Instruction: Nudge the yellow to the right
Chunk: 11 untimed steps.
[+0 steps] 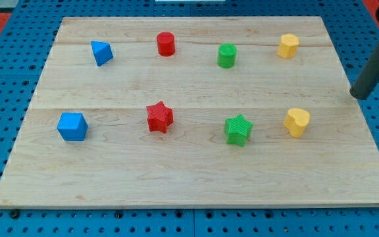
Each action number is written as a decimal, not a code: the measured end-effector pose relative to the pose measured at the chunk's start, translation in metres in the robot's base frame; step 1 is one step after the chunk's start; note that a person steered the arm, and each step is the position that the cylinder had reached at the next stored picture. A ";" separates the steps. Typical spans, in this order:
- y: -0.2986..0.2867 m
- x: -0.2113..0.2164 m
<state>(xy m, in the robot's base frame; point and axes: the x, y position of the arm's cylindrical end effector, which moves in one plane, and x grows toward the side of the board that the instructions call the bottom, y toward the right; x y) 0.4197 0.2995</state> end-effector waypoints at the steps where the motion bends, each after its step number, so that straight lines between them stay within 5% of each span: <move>1: 0.000 0.000; 2: 0.000 -0.013; 6: 0.017 -0.188; 9: -0.136 -0.185; 11: -0.064 -0.184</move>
<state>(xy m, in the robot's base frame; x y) 0.2358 0.2352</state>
